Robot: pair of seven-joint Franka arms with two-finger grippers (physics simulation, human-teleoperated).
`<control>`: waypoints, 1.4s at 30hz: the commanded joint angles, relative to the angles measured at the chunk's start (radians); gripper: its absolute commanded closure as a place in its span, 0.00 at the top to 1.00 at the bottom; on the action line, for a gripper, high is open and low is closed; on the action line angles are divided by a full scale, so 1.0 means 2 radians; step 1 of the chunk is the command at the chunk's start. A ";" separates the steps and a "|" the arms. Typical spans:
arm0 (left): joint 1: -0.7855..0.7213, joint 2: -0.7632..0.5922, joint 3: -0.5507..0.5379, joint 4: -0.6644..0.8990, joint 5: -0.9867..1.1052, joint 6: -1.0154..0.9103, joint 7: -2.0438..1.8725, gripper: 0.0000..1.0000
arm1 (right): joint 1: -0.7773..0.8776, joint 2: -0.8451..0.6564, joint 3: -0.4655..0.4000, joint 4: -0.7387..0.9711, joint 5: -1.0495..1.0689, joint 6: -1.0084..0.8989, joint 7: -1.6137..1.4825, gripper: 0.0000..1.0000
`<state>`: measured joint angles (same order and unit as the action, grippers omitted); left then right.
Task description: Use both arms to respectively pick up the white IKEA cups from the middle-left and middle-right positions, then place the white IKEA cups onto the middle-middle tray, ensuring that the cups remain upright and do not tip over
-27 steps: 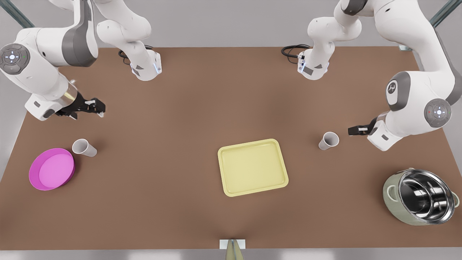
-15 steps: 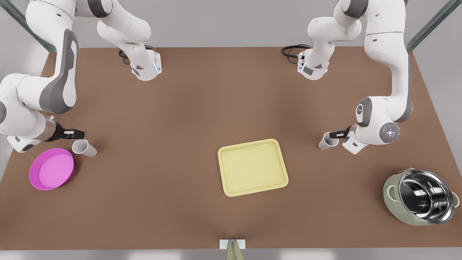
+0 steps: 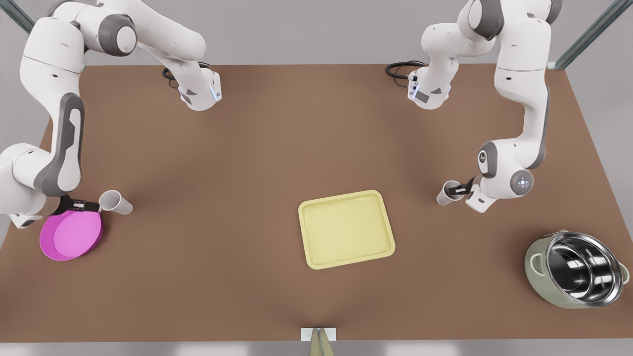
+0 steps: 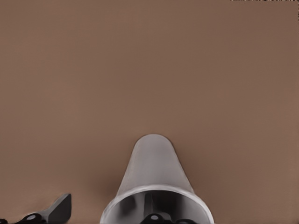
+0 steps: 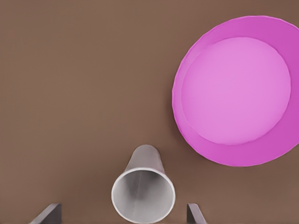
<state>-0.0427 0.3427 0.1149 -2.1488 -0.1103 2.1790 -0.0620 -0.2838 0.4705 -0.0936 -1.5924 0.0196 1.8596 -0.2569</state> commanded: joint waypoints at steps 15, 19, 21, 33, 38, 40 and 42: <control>-0.036 -0.016 -0.001 0.006 -0.039 0.013 -0.025 0.22 | -0.031 -0.027 -0.001 -0.132 0.014 0.163 -0.111 1.00; -0.061 0.037 -0.064 0.116 -0.042 0.003 -0.171 0.22 | -0.040 -0.014 -0.001 -0.142 0.013 0.188 -0.122 1.00; -0.061 0.055 -0.123 0.167 -0.049 -0.004 -0.259 0.22 | -0.041 -0.006 -0.001 -0.142 0.013 0.192 -0.124 1.00; -0.084 0.165 -0.166 0.247 -0.053 0.048 -0.330 0.26 | -0.044 0.006 0.000 -0.162 0.013 0.214 -0.138 0.40; -0.081 0.166 -0.168 0.247 -0.044 0.048 -0.330 0.84 | -0.038 0.008 0.005 -0.162 0.012 0.214 -0.142 0.21; -0.079 0.165 -0.170 0.247 -0.044 0.047 -0.332 0.87 | -0.038 0.005 0.011 -0.161 0.012 0.207 -0.142 0.21; -0.078 0.163 -0.171 0.247 -0.044 0.043 -0.333 1.00 | -0.038 -0.011 0.038 -0.156 0.013 0.178 -0.136 0.21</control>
<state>-0.2005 0.6693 -0.2266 -1.6560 -0.2205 2.2707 -0.5198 -0.3604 0.4570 -0.0321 -1.9085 0.0498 2.2606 -0.4963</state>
